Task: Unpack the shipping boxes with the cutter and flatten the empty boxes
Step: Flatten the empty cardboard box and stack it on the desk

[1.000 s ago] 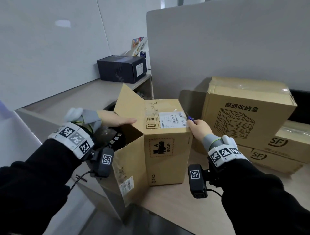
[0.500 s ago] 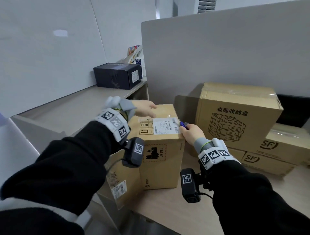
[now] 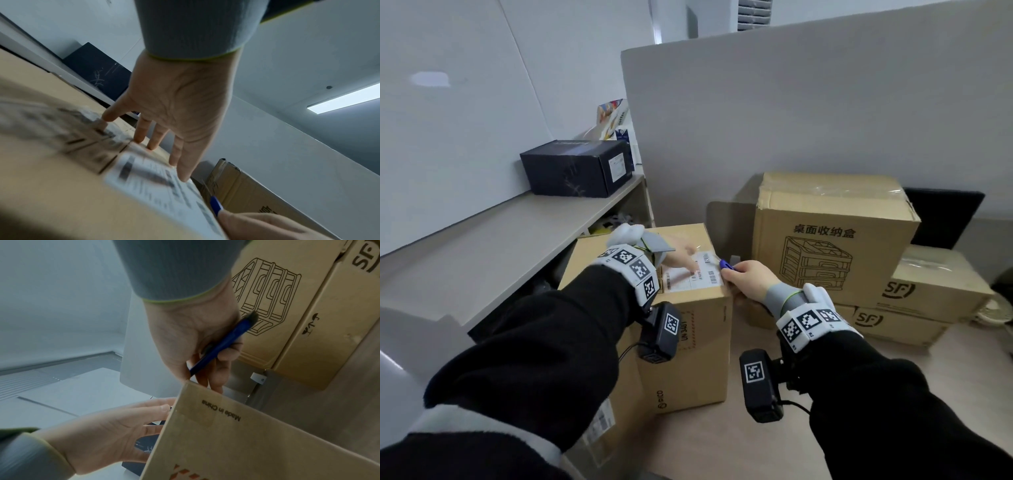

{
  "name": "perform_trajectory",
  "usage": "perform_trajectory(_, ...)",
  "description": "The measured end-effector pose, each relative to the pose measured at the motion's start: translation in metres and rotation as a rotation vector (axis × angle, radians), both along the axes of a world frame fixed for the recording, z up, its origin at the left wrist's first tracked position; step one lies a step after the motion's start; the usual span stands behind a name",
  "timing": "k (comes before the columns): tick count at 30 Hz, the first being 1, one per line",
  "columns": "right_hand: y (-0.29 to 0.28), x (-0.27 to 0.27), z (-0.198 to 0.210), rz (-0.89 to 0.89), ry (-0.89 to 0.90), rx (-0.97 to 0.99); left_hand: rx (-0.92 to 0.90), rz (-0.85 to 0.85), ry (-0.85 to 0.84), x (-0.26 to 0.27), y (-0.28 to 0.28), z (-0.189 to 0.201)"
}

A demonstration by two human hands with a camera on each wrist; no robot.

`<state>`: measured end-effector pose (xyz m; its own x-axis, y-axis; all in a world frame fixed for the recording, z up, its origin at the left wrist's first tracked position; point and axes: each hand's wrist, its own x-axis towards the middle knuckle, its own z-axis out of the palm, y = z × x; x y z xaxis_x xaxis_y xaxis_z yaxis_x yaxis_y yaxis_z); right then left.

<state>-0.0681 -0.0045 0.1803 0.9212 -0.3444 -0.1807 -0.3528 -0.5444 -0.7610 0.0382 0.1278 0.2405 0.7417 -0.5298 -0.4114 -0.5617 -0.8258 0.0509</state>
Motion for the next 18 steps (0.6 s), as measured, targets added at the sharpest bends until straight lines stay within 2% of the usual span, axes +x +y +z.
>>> perform_trajectory(6, -0.014, 0.014, 0.006, -0.063, 0.007, 0.004, -0.050, 0.090, 0.016, 0.067, -0.018, -0.002)
perform_trajectory(7, -0.018, 0.017, 0.008, -0.082, 0.003, 0.004, -0.027, 0.059, 0.018, 0.074, -0.024, 0.000)
perform_trajectory(11, -0.027, 0.029, 0.016, -0.141, -0.028, 0.084, -0.003, -0.029, 0.016, 0.059, -0.039, 0.026)
perform_trajectory(14, -0.025, 0.042, 0.020, -0.161, -0.033, 0.140, -0.044, -0.032, 0.006, 0.079, -0.049, 0.012)
perform_trajectory(18, -0.019, 0.058, 0.026, -0.127, 0.053, -0.023, -0.095, -0.039, 0.030, 0.100, -0.061, -0.015)
